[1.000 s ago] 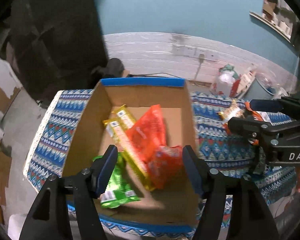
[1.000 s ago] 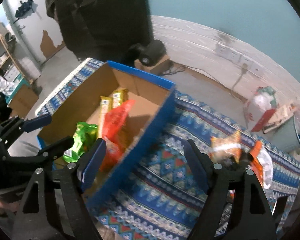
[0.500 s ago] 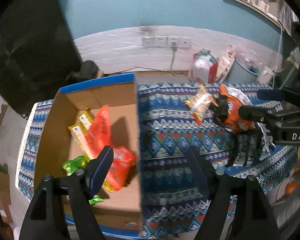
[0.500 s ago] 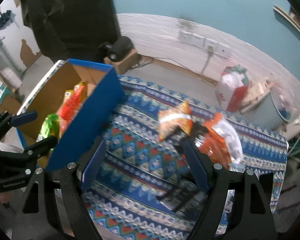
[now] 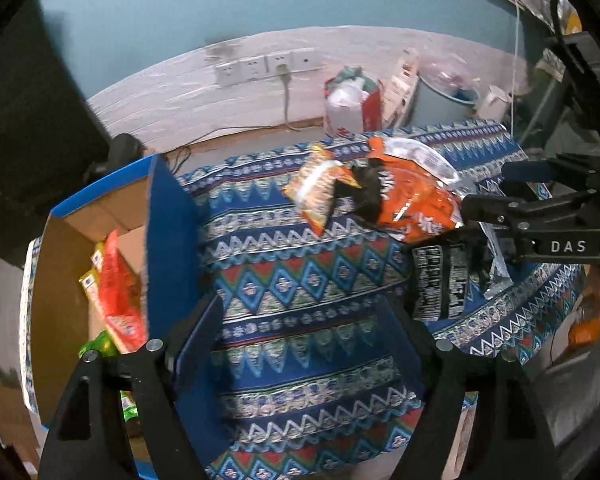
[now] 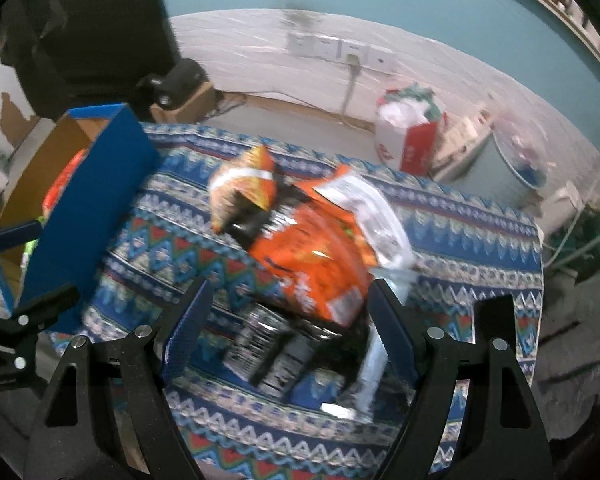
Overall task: Organize snacks
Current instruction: 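Move both tools back toward the snack pile, then grasp a black snack bag with the left tool while the right tool grasps a silver bar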
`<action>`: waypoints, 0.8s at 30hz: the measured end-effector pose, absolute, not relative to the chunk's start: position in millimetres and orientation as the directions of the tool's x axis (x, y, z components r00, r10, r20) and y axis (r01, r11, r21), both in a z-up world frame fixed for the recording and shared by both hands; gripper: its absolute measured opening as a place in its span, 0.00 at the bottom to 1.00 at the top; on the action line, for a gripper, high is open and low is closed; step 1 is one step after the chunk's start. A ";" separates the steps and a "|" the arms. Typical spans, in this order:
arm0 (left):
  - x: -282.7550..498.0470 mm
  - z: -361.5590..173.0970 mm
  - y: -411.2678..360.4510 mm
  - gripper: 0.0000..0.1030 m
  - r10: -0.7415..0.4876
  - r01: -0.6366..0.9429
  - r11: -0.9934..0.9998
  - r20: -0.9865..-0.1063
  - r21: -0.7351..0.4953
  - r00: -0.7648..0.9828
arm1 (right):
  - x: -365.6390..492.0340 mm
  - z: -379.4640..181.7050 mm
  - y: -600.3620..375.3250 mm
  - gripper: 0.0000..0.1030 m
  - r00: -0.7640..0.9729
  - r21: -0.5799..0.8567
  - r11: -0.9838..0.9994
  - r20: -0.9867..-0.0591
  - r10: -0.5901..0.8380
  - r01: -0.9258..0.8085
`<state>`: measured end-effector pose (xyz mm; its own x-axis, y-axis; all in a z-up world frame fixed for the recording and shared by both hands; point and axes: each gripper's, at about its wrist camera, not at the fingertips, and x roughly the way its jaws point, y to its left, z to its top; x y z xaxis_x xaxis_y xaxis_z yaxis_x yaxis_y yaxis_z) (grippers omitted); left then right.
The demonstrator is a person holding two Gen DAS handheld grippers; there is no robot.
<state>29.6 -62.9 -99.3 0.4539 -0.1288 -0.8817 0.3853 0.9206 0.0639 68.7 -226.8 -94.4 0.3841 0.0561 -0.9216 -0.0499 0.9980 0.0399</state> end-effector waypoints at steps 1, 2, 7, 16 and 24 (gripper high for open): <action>30.0 -101.6 -70.0 0.78 -0.132 0.396 0.916 -0.886 0.062 0.445 | 67.5 -97.4 -232.8 0.77 0.378 0.041 0.998 -0.924 0.053 -0.040; 30.6 -103.6 -74.5 0.78 -0.136 0.402 0.914 -0.889 0.058 0.437 | 66.2 -101.2 -240.2 0.77 0.371 0.039 0.999 -0.927 0.046 -0.026; 31.5 -118.2 -96.8 0.78 -0.139 0.443 0.895 -0.905 0.059 0.402 | 59.7 -119.4 -267.5 0.77 0.338 0.033 0.999 -0.941 0.024 0.020; 43.0 -138.3 -123.9 0.79 -0.161 0.457 0.890 -0.926 0.013 0.341 | 52.4 -154.7 -298.5 0.77 0.261 0.019 0.997 -0.965 0.001 0.068; 48.1 -160.7 -148.0 0.79 -0.160 0.479 0.878 -0.943 0.000 0.293 | 58.3 -184.0 -300.8 0.68 0.222 0.023 0.999 -0.975 0.012 0.048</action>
